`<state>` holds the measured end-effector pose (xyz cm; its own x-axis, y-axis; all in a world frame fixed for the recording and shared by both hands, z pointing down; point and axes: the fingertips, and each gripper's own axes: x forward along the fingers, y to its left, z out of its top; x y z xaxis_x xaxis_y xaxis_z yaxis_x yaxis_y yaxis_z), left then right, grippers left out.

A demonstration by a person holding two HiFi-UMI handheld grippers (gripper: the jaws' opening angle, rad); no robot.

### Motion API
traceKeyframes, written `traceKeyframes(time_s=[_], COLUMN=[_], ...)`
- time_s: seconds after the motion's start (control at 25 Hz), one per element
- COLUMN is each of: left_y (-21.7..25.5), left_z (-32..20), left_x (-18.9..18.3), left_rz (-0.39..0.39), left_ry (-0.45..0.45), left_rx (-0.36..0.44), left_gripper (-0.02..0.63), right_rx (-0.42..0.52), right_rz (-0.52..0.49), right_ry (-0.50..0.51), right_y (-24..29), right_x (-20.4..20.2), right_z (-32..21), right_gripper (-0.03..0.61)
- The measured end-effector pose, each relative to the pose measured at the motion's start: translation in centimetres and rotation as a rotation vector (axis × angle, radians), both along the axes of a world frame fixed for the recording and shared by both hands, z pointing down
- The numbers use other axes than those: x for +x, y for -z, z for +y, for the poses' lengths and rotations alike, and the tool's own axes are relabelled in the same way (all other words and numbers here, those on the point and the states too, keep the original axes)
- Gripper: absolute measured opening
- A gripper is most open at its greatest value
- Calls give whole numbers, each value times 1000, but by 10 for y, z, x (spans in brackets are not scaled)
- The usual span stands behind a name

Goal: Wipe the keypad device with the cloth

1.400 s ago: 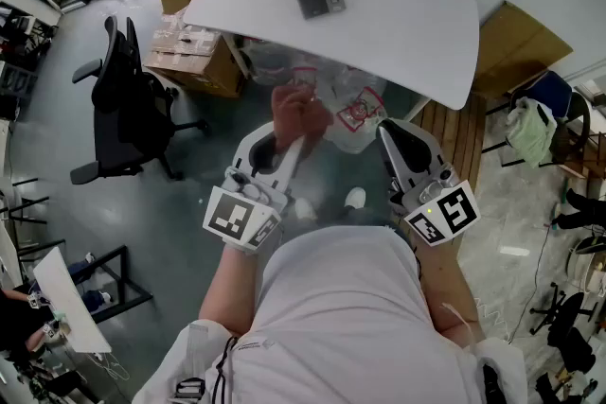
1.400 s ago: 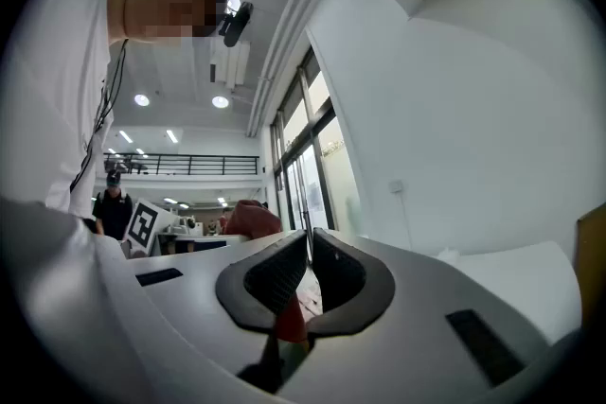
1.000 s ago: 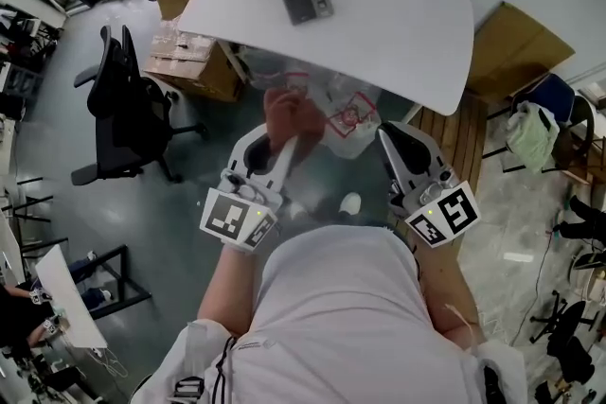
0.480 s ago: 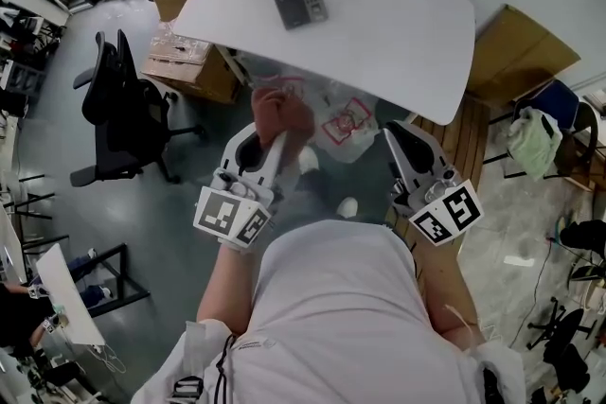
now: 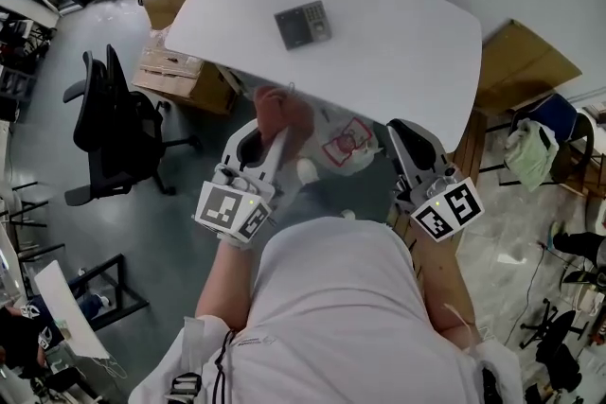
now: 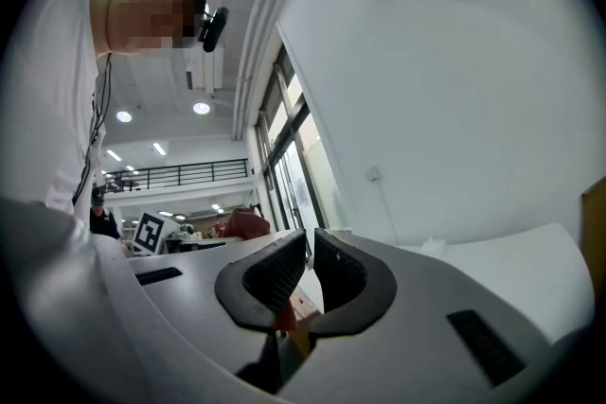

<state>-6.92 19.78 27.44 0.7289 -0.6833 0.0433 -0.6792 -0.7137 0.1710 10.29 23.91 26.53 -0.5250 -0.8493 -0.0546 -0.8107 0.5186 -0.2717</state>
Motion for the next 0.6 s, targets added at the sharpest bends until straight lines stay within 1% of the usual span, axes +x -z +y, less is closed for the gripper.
traceKeyframes(time_s=[0.24,0.44,0.6], left_y=[-17,-37,-52], left_z=[-75,-131,-163], left_x=[-12,-33,-54], left_rz=[-31,-54,-62], left_ry=[1,15,29], left_rx=[-38,-84,-122], left_gripper=[61,61,61], right_rx=[-38,-103,-141], right_rz=[27,53,52], right_ry=[-9,-5,8], right_y=[-9,-32,-45], right_x=[-3,-14,-21], right_z=[-74,-131,-168], right_gripper=[38,38,40])
